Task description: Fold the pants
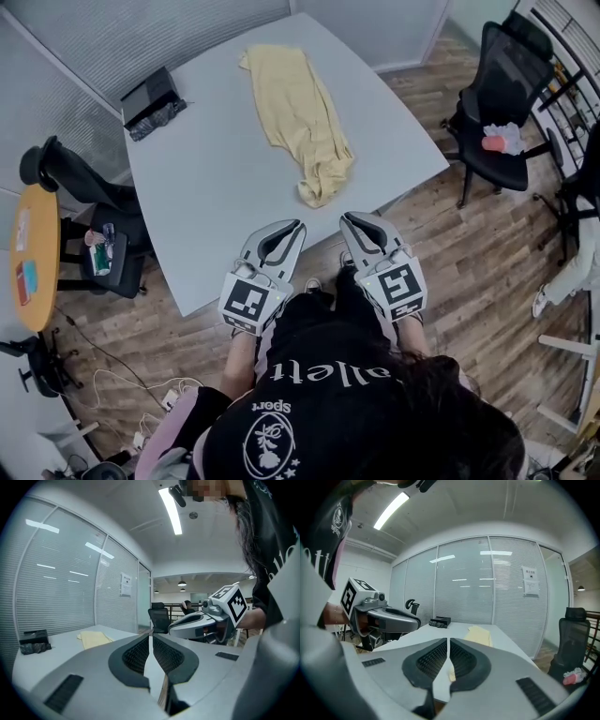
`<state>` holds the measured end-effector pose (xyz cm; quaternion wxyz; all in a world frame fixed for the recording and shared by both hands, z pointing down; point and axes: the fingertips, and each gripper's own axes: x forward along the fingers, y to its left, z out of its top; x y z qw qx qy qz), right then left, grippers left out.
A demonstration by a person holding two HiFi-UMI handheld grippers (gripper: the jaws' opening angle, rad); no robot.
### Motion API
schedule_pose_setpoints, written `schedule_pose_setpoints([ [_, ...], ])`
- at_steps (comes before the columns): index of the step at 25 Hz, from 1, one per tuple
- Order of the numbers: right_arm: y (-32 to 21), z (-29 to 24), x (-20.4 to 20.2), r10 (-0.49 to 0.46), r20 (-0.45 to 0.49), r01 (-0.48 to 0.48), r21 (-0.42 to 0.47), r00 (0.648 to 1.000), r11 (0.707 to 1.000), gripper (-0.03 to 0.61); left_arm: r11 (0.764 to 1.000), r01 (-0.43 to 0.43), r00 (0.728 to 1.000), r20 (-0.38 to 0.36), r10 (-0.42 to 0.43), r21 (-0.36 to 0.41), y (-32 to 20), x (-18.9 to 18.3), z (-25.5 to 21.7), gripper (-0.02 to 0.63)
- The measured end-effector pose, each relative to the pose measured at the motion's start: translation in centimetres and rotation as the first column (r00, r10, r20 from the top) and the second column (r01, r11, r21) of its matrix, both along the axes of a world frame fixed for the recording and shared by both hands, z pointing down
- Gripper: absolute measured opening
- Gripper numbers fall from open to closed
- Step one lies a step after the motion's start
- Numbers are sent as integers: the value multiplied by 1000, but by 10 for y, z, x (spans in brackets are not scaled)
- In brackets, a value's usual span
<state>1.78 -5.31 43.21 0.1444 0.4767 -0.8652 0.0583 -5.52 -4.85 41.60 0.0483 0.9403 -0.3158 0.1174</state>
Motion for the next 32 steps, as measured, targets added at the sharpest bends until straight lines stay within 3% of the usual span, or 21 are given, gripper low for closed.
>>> schedule_pose_setpoints([
  [10, -58, 20, 24, -111, -2, 111, -38, 994, 993, 32, 993, 114, 992, 59, -112, -21, -44, 16, 23, 35],
  [17, -95, 48, 30, -221, 19, 222, -96, 975, 970, 32, 978, 180, 976, 139, -165, -106, -68, 24, 67, 130],
  [21, -113, 72, 30, -287, 10, 285, -130, 958, 950, 32, 964, 189, 971, 184, -154, -188, -81, 27, 106, 187],
  [25, -125, 109, 29, -388, -39, 373, -201, 921, 906, 55, 933, 200, 964, 232, -132, -301, -89, 31, 156, 259],
  [28, -130, 138, 28, -471, -44, 443, -276, 881, 853, 193, 899, 239, 955, 254, -150, -368, -97, 32, 190, 282],
  [32, -132, 170, 27, -592, -77, 532, -356, 802, 768, 273, 854, 282, 944, 284, -167, -438, -103, 35, 225, 302],
])
